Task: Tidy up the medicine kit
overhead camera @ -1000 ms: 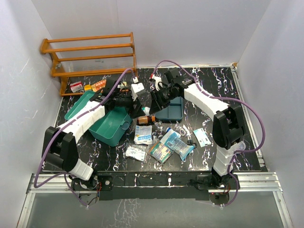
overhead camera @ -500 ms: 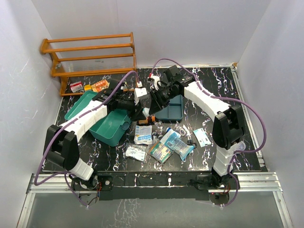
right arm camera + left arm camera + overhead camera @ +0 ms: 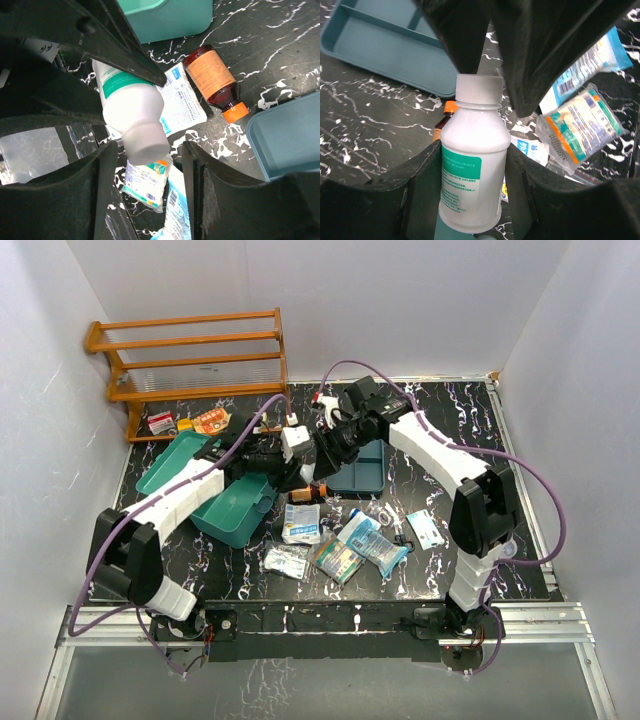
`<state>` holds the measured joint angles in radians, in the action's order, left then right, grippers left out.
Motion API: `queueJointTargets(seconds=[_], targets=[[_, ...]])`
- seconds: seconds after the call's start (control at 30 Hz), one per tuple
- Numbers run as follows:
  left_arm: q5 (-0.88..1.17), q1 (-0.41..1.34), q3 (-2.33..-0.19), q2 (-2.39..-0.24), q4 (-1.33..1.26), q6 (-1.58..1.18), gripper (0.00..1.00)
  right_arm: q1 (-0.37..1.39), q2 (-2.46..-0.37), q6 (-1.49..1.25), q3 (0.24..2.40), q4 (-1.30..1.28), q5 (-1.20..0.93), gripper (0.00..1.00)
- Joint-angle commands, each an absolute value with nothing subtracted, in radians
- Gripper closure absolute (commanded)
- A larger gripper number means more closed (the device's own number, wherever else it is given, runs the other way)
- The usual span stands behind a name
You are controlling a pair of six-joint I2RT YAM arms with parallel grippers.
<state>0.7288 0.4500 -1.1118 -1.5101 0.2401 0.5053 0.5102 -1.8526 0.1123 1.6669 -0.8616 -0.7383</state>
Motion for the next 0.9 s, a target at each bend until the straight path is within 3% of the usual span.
queueJointTargets(seconds=[0.0,0.17,0.27,0.4,0.5,0.87], targets=[[0.656,0.451,-1.046,-1.348,0.077,0.386,0.73,0.479,-1.680,0.049,1.659,-0.757,-0.722,0.41],[0.482,0.449,-0.951,-1.194,-0.028,0.204,0.72,0.462,-1.570,-0.031,1.597,-0.667,-0.683,0.36],[0.246,0.449,-0.907,-1.100,-0.069,-0.014,0.69,0.460,-1.488,-0.118,1.512,-0.571,-0.582,0.34],[-0.224,0.448,-0.962,-1.039,0.132,-0.349,0.69,0.459,-1.388,-0.235,1.382,-0.437,-0.447,0.34],[-0.431,0.448,-1.005,-1.025,0.328,-0.608,0.70,0.460,-1.332,-0.309,1.313,-0.351,-0.399,0.34],[-0.496,0.448,-0.949,-1.046,0.533,-1.184,0.70,0.460,-1.299,-0.475,1.209,-0.264,-0.335,0.34]])
